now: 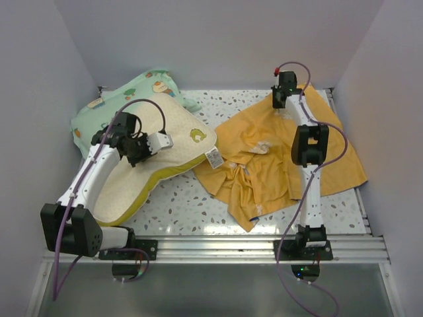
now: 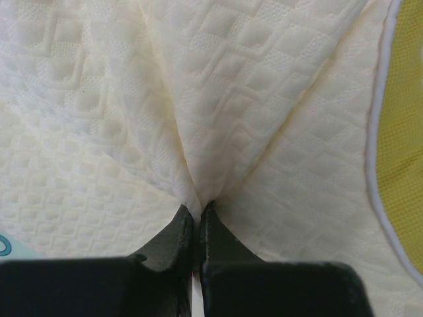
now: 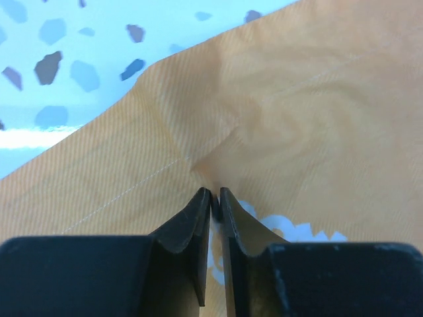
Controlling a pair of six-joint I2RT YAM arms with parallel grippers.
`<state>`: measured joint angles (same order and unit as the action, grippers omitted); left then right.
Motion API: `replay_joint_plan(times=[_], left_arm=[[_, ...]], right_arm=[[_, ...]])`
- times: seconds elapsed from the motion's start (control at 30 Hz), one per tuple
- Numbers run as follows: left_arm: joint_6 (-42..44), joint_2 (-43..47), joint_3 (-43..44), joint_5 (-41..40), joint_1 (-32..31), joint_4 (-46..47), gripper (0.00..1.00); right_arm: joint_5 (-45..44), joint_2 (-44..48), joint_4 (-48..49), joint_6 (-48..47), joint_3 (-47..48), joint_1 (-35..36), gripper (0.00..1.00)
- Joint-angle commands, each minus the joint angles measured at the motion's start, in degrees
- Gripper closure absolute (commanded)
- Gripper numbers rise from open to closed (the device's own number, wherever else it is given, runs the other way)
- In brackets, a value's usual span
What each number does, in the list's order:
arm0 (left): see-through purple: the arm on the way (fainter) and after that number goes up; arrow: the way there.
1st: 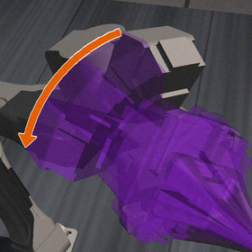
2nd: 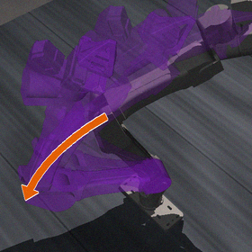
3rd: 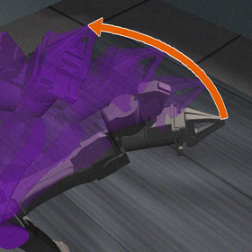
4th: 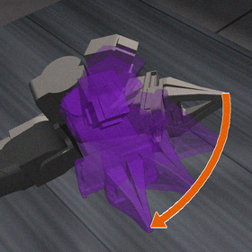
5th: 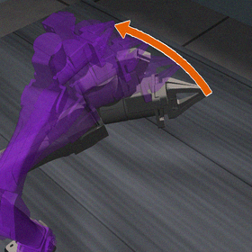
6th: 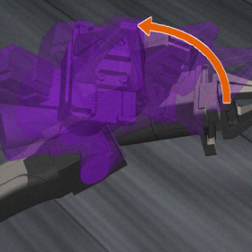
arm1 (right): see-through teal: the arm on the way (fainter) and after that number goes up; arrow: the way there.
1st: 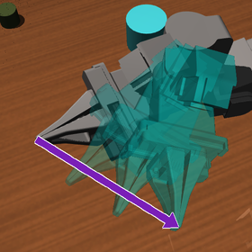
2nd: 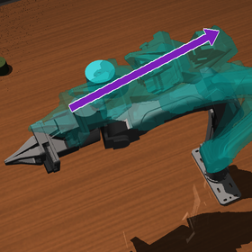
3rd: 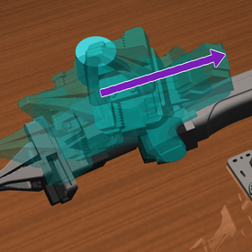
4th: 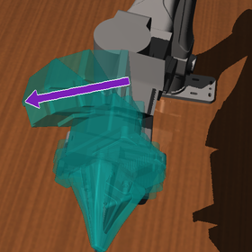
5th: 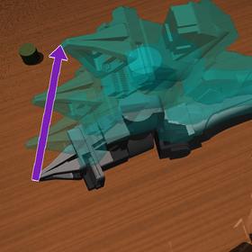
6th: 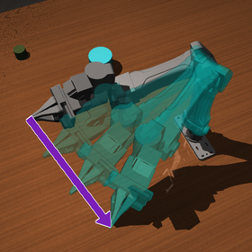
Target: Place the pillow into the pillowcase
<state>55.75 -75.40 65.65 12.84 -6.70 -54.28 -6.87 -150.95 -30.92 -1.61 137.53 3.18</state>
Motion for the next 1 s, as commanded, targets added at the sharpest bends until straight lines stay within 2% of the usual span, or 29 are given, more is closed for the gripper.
replay_joint_plan(times=[0.0, 0.03, 0.07, 0.1, 0.13, 0.17, 0.23, 0.3, 0.4, 0.57, 0.7, 0.77, 0.83, 0.93, 0.97], left_arm=[[3.7, 1.3, -5.1, -4.9, 1.2, 9.0, 1.0], [4.2, 1.7, -6.3, -5.0, 1.2, 10.0, 1.0], [4.5, 1.9, -8.5, -5.5, 1.2, 11.9, 1.0], [4.6, 2.0, -9.3, -5.5, 1.2, 12.6, 1.0], [4.7, 2.0, -9.9, -5.3, 1.2, 13.1, 1.0], [4.6, 2.0, -10.4, -5.1, 1.2, 13.9, 1.0], [4.1, 2.1, -10.9, -3.9, 1.2, 14.5, 1.0], [3.9, 2.0, -11.1, -2.9, 1.3, 15.3, 1.0], [3.8, 2.1, -11.4, -2.3, 1.2, 16.7, 1.0], [4.3, 6.0, -10.9, 4.5, 3.4, 15.3, 1.0], [7.4, 11.4, -9.8, 13.2, 8.6, 12.9, 1.0], [10.7, 14.3, -9.5, 17.5, 10.6, 10.8, 1.0], [14.6, 15.5, -9.3, 18.5, 12.2, 7.6, 1.0], [17.8, 15.0, -8.9, 18.4, 13.7, 4.2, 1.0], [18.4, 14.8, -8.7, 18.7, 14.6, 3.5, 1.0]], right_arm=[[-1.4, 6.9, 3.7, 4.5, -0.9, -1.2, 0.84], [-0.8, 10.1, 3.0, 4.6, -1.5, -1.2, 0.82], [3.0, 11.7, 1.9, 4.1, -1.7, -1.0, 0.5], [5.5, 13.5, 0.1, 3.5, -1.7, -0.8, 0.3], [8.1, 16.3, -5.2, 1.9, -1.6, -0.6, 0.14], [11.3, 18.4, -7.5, -0.1, -2.4, -0.2, 0.07], [16.9, 25.1, -11.3, -3.5, -9.7, 1.1, 0.06], [17.8, 28.0, -12.5, -6.6, -17.7, 3.4, 0.06], [17.9, 29.0, -14.3, -10.3, -22.5, 6.1, 0.06], [21.6, 24.5, -16.7, -10.2, -21.6, 10.2, 0.06], [22.6, 21.5, -15.8, -9.3, -21.3, 13.5, 0.09], [23.0, 20.1, -15.2, -8.9, -21.4, 15.3, 0.14], [22.8, 17.5, -14.3, -8.0, -21.3, 16.4, 0.17], [22.4, 13.1, -13.2, -5.9, -19.9, 17.6, 0.28], [22.4, 11.9, -13.0, -5.1, -18.3, 17.8, 0.35]])
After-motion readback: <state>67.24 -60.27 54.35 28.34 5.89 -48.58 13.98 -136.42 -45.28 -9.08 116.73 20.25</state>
